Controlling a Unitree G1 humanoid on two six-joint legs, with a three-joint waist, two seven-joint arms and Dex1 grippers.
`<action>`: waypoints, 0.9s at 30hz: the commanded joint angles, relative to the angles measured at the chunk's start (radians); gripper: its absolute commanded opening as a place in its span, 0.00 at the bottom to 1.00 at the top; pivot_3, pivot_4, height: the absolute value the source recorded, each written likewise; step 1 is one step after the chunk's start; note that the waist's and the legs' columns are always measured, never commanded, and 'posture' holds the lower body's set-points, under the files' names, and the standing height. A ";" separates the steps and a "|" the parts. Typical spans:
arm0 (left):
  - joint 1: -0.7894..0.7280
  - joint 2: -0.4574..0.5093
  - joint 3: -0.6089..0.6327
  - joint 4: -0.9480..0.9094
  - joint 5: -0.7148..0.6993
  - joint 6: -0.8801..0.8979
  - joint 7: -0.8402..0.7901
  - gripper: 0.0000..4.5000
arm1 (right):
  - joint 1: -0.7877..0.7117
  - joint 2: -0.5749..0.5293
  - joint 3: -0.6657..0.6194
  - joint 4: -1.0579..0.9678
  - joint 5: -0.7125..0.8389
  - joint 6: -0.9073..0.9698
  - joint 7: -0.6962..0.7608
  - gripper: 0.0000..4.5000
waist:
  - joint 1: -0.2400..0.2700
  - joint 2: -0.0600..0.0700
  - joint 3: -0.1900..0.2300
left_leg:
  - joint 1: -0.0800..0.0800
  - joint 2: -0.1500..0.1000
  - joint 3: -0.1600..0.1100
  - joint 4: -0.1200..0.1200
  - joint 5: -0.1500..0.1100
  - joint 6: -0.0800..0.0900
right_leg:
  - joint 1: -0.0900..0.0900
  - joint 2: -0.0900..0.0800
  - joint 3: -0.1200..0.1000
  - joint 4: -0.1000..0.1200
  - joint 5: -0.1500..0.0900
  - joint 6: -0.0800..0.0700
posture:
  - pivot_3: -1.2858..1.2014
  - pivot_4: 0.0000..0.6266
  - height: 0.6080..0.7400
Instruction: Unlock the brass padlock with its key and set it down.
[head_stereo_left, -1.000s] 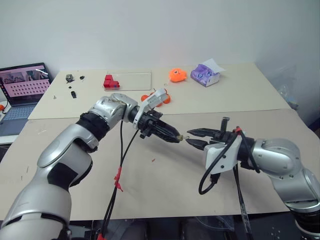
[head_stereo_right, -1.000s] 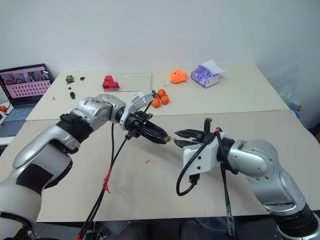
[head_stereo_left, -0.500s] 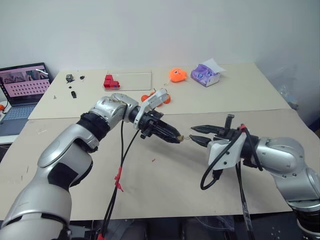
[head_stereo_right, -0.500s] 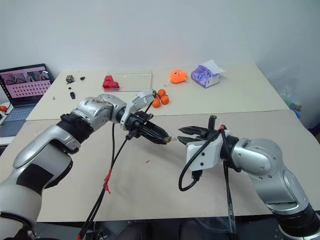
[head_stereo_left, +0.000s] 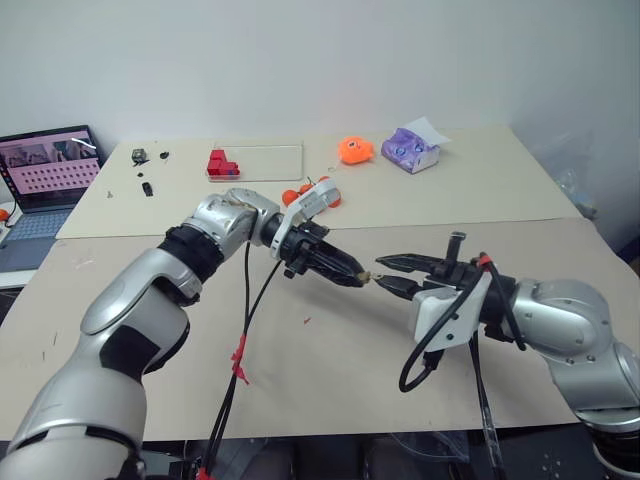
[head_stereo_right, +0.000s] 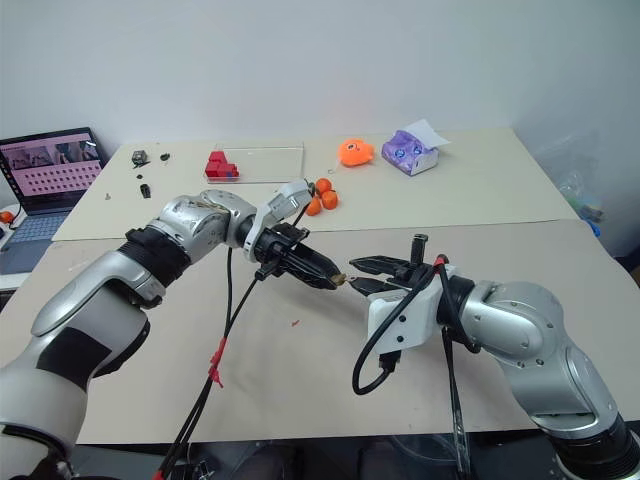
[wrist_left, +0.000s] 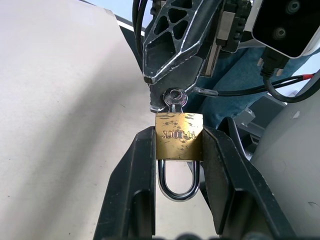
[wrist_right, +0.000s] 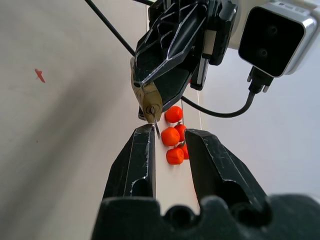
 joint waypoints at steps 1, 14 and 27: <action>-0.016 0.001 0.034 -0.003 -0.004 -0.010 -0.003 0.18 | 0.008 0.002 -0.028 -0.045 0.028 0.008 -0.004 0.31 | 0.000 0.000 0.000 | 0.000 0.000 0.000 0.000 0.000 0.000 | 0.000 0.000 0.000 0.000 0.000 0.000 | 0.52 0.24 1.00; -0.018 0.006 0.024 -0.003 -0.002 -0.015 -0.003 0.18 | 0.021 -0.004 -0.036 -0.055 0.043 0.014 -0.008 0.31 | 0.000 0.000 0.000 | 0.000 0.000 0.000 0.000 0.000 0.000 | 0.000 0.000 0.000 0.000 0.000 0.000 | 0.52 0.24 1.00; -0.024 0.014 0.014 -0.002 0.005 -0.029 -0.003 0.18 | 0.029 -0.008 -0.040 -0.059 0.066 0.018 0.005 0.02 | 0.000 0.000 0.000 | 0.000 0.000 0.000 0.000 0.000 0.000 | 0.000 0.000 0.000 0.000 0.000 0.000 | 0.52 0.24 1.00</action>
